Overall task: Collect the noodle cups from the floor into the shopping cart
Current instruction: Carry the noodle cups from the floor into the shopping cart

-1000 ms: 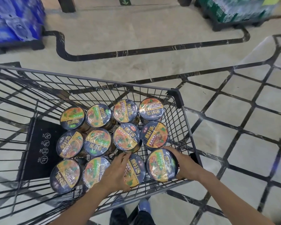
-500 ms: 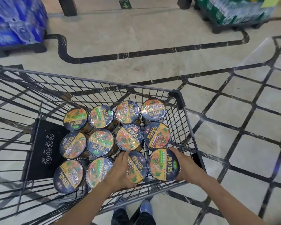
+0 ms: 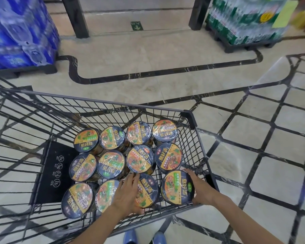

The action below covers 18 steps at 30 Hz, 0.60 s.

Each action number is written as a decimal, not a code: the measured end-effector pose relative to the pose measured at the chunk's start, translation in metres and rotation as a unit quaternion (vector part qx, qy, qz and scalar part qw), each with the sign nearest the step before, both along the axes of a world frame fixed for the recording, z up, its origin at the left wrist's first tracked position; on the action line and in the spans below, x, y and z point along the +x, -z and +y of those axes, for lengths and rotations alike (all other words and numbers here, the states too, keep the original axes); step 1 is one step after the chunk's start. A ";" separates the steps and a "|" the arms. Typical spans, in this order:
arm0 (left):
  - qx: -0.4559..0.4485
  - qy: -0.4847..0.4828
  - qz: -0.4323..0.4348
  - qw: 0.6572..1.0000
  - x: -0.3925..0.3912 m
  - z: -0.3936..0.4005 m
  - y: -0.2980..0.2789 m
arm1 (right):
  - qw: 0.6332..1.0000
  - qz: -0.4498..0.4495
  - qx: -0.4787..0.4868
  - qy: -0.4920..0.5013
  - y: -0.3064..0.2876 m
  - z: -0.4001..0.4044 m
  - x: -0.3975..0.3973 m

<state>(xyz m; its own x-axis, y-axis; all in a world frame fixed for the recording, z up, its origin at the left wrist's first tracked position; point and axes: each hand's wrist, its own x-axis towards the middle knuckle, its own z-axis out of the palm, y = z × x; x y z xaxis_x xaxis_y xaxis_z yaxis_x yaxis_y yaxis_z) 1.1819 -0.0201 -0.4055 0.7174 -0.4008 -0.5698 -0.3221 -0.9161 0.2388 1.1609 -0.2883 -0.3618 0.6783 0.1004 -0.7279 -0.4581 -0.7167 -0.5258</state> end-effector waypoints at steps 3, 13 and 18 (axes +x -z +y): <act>-0.012 0.019 -0.030 0.999 0.002 0.004 -0.016 | 0.998 -0.017 -0.055 -0.017 -0.009 -0.002 -0.002; 0.062 0.202 -0.270 0.940 0.059 -0.006 -0.144 | 0.940 -0.221 -0.211 -0.150 -0.109 -0.006 0.022; 0.061 0.280 -0.360 0.888 0.085 -0.035 -0.195 | 0.900 -0.321 -0.265 -0.128 -0.166 -0.015 0.019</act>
<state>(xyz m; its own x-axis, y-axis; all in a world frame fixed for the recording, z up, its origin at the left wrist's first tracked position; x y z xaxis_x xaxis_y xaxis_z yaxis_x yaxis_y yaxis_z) 1.2674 -0.0549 -0.2107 0.6208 -0.7766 -0.1074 -0.7642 -0.5689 -0.3037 1.1801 -0.3037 -0.1957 0.9804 0.0671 -0.1854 0.0339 -0.9836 -0.1771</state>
